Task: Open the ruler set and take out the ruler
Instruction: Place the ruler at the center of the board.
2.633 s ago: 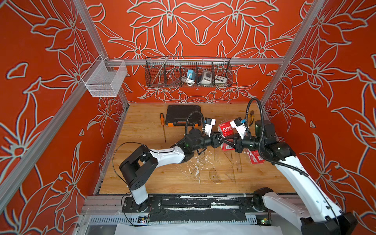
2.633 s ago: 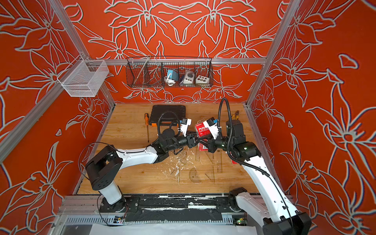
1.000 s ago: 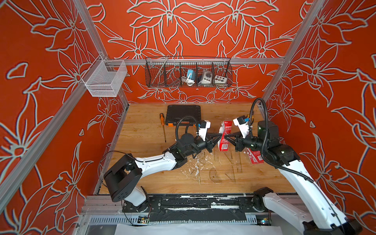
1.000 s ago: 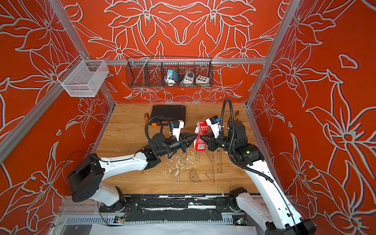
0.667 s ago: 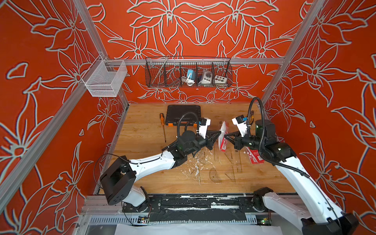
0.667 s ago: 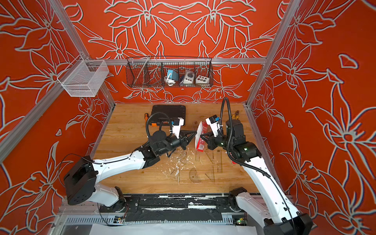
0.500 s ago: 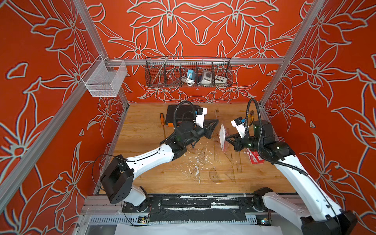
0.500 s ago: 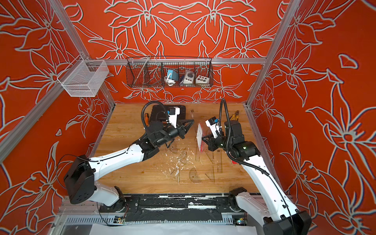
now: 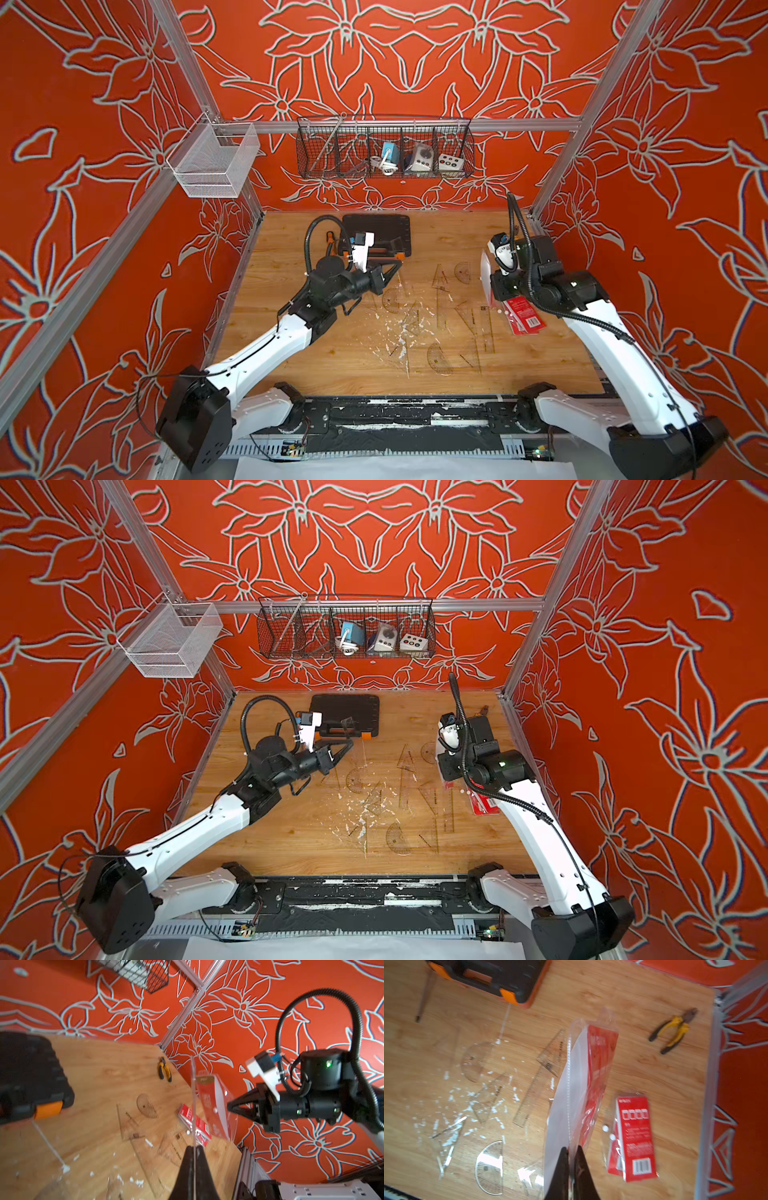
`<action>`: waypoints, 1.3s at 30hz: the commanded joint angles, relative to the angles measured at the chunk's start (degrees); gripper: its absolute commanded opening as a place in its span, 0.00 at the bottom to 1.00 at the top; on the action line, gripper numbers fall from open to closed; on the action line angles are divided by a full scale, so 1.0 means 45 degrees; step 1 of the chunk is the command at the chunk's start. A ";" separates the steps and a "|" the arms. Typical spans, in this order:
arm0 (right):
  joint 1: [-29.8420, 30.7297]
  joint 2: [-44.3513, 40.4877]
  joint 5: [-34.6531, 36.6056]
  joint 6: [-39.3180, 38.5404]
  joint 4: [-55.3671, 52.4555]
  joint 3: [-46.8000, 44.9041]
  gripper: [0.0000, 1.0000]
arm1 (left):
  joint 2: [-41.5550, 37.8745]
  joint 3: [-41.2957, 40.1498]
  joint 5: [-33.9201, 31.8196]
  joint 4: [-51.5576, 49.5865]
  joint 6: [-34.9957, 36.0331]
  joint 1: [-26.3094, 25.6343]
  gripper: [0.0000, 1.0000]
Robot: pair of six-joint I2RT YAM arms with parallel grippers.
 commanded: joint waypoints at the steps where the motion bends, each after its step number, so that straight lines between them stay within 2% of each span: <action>1: -0.0024 0.0630 0.3241 -0.0599 -0.2124 0.0615 0.00 | -0.0995 -0.1556 0.1100 -0.0880 -0.0644 0.0326 0.00; 6: -0.0102 0.1353 0.3997 -0.0743 -0.2302 0.0572 0.00 | -0.2562 -0.3912 0.1384 -0.1129 -0.1323 0.0877 0.00; 12: -0.0166 0.1883 0.4077 -0.0707 -0.2245 0.0437 0.00 | -0.2940 -0.6107 0.2338 -0.0775 -0.1933 0.1973 0.00; 15: -0.0210 0.2224 0.4371 -0.0654 -0.2307 0.0251 0.00 | -0.3130 -0.6833 0.2259 -0.0480 -0.2337 0.2170 0.00; 31: -0.1495 0.5145 0.6163 0.0689 -0.1555 -0.0848 0.01 | -0.2534 -0.7968 0.1138 -0.0460 -0.2242 0.2366 0.00; 36: -0.1511 0.5461 0.5857 0.0714 -0.1478 -0.0829 0.08 | -0.2524 -0.8135 0.0842 -0.0538 -0.2186 0.2442 0.02; 39: -0.1529 0.5507 0.4982 0.0818 -0.1487 -0.0728 0.19 | -0.2855 -0.8186 0.0546 -0.0858 -0.2152 0.2488 0.07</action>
